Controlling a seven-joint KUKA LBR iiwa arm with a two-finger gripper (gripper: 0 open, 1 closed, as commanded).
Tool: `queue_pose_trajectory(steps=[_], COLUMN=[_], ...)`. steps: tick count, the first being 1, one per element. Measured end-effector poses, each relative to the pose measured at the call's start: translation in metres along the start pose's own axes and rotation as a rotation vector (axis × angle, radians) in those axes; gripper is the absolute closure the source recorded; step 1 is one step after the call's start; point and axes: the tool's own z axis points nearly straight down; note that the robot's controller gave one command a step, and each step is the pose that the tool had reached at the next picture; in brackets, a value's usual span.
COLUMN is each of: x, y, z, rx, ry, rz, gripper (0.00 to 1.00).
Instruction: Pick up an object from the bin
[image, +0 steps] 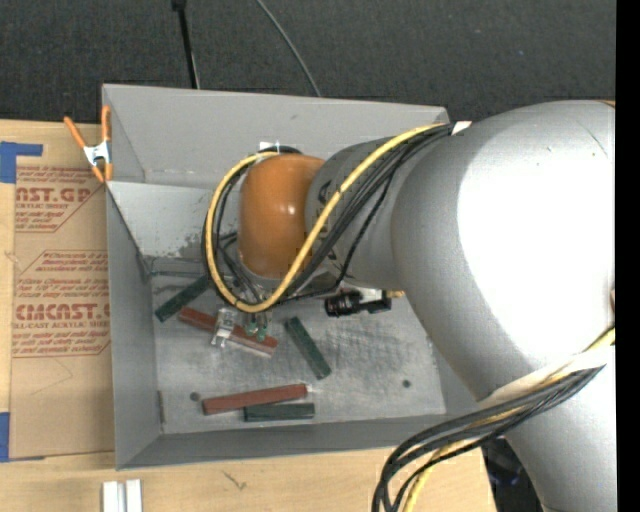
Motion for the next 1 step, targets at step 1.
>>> queue_pose_trajectory(steps=[1], x=[0.0014], y=[-0.0013], z=[-0.0081], rx=[0.004], ry=[0.003], rz=[0.0], gripper=[1.0])
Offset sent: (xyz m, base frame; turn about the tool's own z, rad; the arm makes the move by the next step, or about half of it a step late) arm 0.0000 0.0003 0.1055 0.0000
